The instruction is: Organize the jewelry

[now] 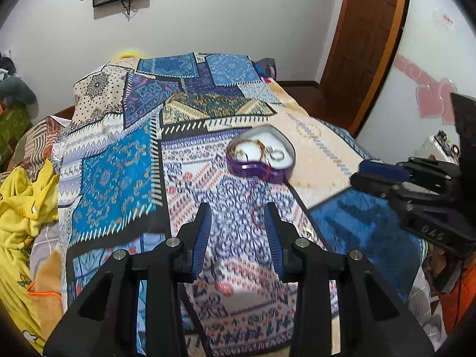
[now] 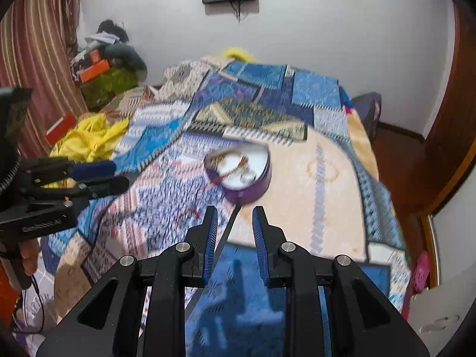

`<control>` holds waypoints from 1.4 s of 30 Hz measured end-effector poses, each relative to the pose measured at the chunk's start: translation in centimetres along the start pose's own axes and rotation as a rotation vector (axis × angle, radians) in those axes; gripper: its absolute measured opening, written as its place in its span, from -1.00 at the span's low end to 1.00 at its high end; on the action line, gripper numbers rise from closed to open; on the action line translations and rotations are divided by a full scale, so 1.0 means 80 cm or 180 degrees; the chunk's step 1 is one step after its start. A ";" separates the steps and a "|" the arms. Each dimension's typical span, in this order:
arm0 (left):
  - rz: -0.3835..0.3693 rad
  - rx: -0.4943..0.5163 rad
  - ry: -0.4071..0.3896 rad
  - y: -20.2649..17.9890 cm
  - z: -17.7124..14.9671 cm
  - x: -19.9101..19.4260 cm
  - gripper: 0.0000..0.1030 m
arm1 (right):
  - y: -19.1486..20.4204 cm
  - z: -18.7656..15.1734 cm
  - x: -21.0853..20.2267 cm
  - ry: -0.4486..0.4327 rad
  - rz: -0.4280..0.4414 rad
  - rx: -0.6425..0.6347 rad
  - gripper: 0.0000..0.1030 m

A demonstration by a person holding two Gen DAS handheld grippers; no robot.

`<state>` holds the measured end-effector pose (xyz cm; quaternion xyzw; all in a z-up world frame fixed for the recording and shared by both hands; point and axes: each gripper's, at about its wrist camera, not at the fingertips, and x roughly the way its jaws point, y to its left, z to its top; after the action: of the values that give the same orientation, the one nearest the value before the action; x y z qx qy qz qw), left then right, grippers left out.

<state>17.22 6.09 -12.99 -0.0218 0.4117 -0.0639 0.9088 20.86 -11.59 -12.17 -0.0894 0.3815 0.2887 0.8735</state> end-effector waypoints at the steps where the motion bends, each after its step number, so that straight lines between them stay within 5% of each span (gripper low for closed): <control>1: -0.0006 0.0015 0.0014 -0.002 -0.004 -0.001 -0.31 | 0.002 -0.004 0.003 0.0043 0.0012 -0.0001 -0.58; 15: -0.0098 0.0011 0.0266 -0.007 -0.048 0.019 -0.31 | 0.041 -0.047 0.063 0.0592 0.0174 -0.0218 -0.58; 25: -0.0164 -0.0057 0.0331 -0.001 -0.050 0.034 -0.31 | 0.052 -0.053 0.068 0.0531 0.0065 -0.0443 -0.57; 29: -0.0177 -0.0027 0.0359 -0.003 -0.048 0.043 -0.31 | 0.055 -0.053 0.069 0.0529 0.0064 -0.0518 -0.73; 32: -0.0179 0.0003 0.0367 -0.004 -0.045 0.049 -0.31 | 0.052 -0.053 0.067 0.0496 0.0088 -0.0479 -0.87; 42: -0.0293 0.0003 0.0469 -0.006 -0.025 0.085 -0.31 | 0.023 -0.045 0.053 0.0299 0.0095 -0.0241 -0.87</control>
<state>20.11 4.75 -19.37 -0.0356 0.4759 -0.1071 0.8722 19.87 -9.61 -17.62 -0.1301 0.4122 0.3114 0.8463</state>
